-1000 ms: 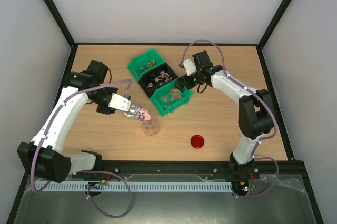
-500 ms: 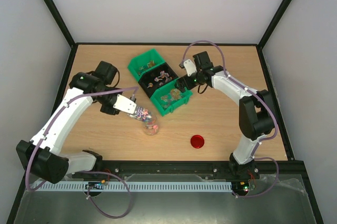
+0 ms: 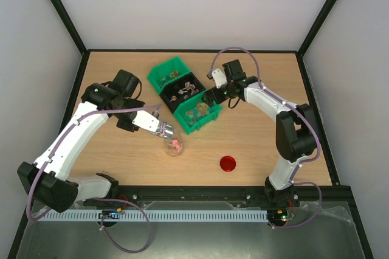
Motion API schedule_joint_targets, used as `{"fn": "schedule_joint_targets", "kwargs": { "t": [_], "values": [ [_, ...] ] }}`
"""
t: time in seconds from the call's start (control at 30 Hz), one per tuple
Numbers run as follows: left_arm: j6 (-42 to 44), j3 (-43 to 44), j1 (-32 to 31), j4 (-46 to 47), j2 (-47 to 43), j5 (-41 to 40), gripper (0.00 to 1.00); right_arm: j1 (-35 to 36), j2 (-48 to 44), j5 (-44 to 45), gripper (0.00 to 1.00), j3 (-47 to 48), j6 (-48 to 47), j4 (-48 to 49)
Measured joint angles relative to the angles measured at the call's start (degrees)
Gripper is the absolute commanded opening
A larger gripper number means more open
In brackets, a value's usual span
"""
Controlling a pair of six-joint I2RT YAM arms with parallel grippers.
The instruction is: Pack the candies
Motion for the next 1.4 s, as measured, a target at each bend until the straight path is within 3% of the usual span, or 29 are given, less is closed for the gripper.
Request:
{"fn": "schedule_joint_targets", "kwargs": {
  "t": [0.93, 1.4],
  "values": [
    [1.70, 1.18, -5.62, 0.57, -1.92, -3.96, 0.02, 0.00, 0.00, 0.04, 0.99, -0.11, -0.07, 0.13],
    [-1.03, 1.18, -2.86, 2.16, -2.01, -4.02, 0.02, 0.00, 0.00, 0.13, 0.99, -0.35, -0.09, 0.85]
  ]
}}
